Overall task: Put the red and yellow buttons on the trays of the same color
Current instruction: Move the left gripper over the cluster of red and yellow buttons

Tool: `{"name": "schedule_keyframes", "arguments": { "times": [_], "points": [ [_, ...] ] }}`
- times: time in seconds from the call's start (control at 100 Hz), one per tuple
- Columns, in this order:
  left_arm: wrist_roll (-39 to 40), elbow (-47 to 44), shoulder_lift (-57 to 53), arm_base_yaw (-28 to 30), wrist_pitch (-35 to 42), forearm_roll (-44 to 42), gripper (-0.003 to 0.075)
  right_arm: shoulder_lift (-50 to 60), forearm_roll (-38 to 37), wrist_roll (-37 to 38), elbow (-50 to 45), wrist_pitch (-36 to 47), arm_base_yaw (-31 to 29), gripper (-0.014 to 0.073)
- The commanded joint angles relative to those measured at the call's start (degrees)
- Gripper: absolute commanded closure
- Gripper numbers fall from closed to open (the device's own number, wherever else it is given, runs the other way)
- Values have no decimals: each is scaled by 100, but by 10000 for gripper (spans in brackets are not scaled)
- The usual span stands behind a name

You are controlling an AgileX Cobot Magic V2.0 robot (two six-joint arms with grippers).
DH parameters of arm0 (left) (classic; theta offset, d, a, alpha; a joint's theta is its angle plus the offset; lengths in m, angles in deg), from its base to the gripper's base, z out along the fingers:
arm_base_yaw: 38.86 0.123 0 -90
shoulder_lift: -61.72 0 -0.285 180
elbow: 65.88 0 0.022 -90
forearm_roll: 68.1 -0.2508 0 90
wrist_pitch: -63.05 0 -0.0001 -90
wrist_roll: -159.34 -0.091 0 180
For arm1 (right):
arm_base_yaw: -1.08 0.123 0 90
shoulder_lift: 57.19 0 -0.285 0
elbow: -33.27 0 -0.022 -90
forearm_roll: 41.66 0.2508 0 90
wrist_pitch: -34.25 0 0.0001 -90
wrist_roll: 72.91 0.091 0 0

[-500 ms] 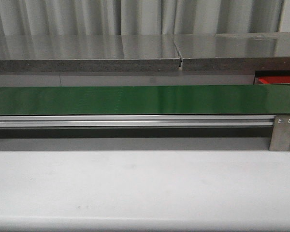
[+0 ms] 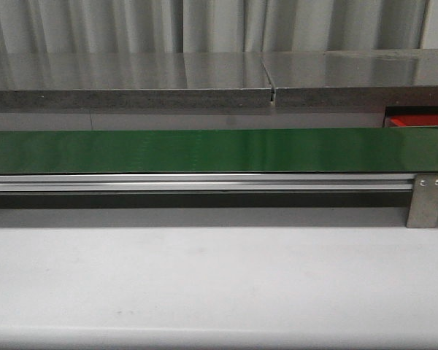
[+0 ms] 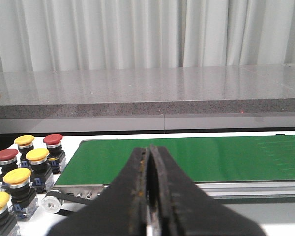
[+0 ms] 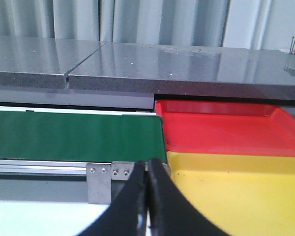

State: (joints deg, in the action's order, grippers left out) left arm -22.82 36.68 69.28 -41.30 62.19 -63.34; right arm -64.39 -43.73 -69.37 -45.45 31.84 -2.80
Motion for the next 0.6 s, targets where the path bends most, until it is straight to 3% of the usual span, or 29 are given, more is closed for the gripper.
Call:
{"name": "schedule_keyframes", "arguments": {
  "times": [0.0,0.44,0.59],
  "points": [
    [46,-150,-183,10,462,43,741,102,-46,-28,124,456,-27,711],
    [46,-57,-183,10,458,43,741,102,-46,-28,124,456,-27,711],
    [46,444,-183,10,-148,32,741,102,-46,-28,124,456,-27,711]
  ]
}}
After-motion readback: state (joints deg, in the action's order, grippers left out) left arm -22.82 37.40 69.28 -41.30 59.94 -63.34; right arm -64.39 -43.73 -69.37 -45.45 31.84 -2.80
